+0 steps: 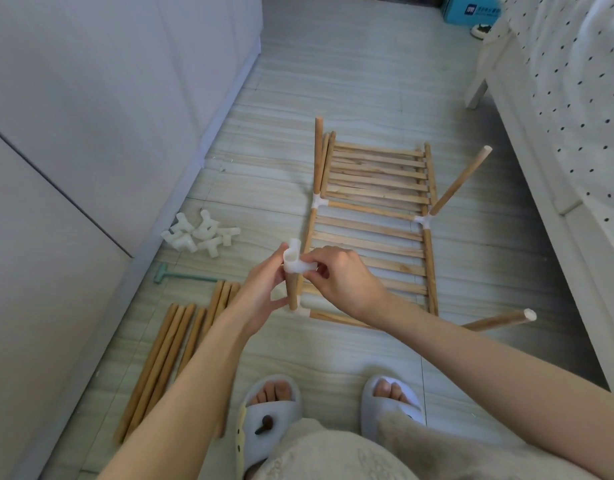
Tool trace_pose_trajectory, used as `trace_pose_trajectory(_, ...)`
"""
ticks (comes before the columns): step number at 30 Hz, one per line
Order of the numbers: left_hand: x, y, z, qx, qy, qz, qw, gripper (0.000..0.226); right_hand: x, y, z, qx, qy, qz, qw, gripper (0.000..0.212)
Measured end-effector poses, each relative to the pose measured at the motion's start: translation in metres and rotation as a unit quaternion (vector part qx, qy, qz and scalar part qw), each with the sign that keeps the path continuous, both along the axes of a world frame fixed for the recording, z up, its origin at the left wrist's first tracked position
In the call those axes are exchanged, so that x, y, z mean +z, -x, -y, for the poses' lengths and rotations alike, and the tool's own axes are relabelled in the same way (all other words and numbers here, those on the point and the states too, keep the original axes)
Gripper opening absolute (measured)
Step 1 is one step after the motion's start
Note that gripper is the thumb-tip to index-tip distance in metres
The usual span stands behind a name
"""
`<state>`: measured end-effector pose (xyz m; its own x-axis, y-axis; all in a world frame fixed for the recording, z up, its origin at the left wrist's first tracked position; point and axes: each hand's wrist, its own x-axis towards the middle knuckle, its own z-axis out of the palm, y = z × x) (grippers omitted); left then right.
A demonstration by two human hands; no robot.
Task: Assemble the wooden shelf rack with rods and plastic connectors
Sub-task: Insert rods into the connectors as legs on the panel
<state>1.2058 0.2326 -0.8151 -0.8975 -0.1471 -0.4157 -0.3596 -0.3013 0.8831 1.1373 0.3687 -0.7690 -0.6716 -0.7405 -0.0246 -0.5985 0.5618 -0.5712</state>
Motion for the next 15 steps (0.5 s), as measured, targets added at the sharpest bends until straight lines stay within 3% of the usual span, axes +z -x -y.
trace_pose_trajectory(10, -0.011, 0.004, -0.003, 0.044, 0.054, -0.064, 0.996, 0.037, 0.002, 0.006, 0.001, 0.093, -0.091, -0.099, 0.986, 0.027)
trace_pose_trajectory(15, -0.018, 0.005, -0.002, 0.071, 0.046, -0.059, 0.995, 0.036, 0.005, 0.005, -0.001, 0.080, -0.031, -0.069, 0.994, 0.026)
